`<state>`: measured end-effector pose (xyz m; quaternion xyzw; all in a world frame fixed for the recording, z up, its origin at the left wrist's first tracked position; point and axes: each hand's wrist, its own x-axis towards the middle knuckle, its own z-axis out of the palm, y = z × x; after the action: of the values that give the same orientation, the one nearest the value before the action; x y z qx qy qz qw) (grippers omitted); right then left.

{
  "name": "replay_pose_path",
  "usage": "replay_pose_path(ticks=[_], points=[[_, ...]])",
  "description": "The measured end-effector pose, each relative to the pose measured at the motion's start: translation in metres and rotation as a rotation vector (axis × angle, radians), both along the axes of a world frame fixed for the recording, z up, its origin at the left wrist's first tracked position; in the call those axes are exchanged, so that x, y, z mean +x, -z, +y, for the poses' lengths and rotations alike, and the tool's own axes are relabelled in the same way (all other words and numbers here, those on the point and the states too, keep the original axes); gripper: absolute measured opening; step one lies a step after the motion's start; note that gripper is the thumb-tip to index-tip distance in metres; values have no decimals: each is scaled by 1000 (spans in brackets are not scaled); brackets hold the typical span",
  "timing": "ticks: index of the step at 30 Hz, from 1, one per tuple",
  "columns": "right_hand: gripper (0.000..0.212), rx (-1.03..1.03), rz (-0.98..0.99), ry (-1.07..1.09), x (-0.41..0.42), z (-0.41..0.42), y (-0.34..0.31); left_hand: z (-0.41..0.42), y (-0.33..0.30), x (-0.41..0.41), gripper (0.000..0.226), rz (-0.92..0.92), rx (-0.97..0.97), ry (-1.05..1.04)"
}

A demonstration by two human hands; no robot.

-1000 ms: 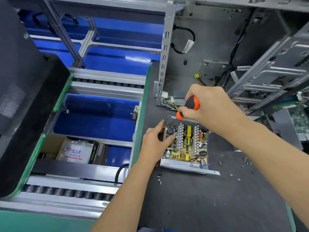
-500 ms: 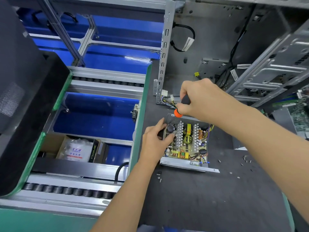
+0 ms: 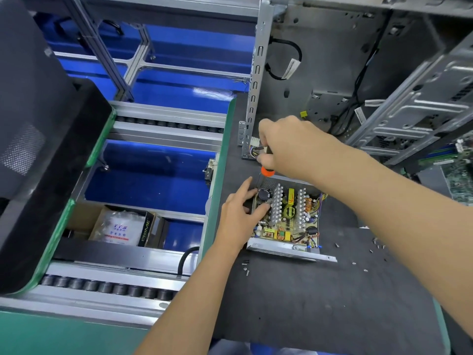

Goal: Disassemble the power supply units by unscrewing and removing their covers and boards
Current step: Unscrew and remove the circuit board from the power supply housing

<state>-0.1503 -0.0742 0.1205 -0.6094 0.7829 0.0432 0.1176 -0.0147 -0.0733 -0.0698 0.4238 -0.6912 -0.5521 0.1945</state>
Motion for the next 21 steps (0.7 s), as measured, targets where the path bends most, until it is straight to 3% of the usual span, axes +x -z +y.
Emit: replay_pose_path(ticks=[3, 5, 7, 10, 13, 15, 18, 21], points=[[35, 42, 11, -29, -3, 3, -1, -2, -7, 3, 75, 51, 0, -61], [50, 42, 116, 5, 0, 6, -2, -5, -18, 4, 58, 130, -80, -125], [42, -32, 163, -65, 0, 8, 1, -11, -37, -1, 46, 190, -201, -91], [23, -73, -20, -203, -4, 9, 2, -25, -61, -15, 44, 187, -366, 94], [40, -28, -101, -98, -9, 14, -6, -31, -72, -23, 36, 193, -300, 127], [55, -27, 54, 42, -4, 20, -6, -31, -74, -29, 27, 157, -254, 84], [34, -38, 276, 65, -3, 20, 0, -27, -74, -34, 34, 176, -229, -11], [25, -32, 5, -47, -8, 21, -5, -19, -71, -24, 49, 237, -192, 57]])
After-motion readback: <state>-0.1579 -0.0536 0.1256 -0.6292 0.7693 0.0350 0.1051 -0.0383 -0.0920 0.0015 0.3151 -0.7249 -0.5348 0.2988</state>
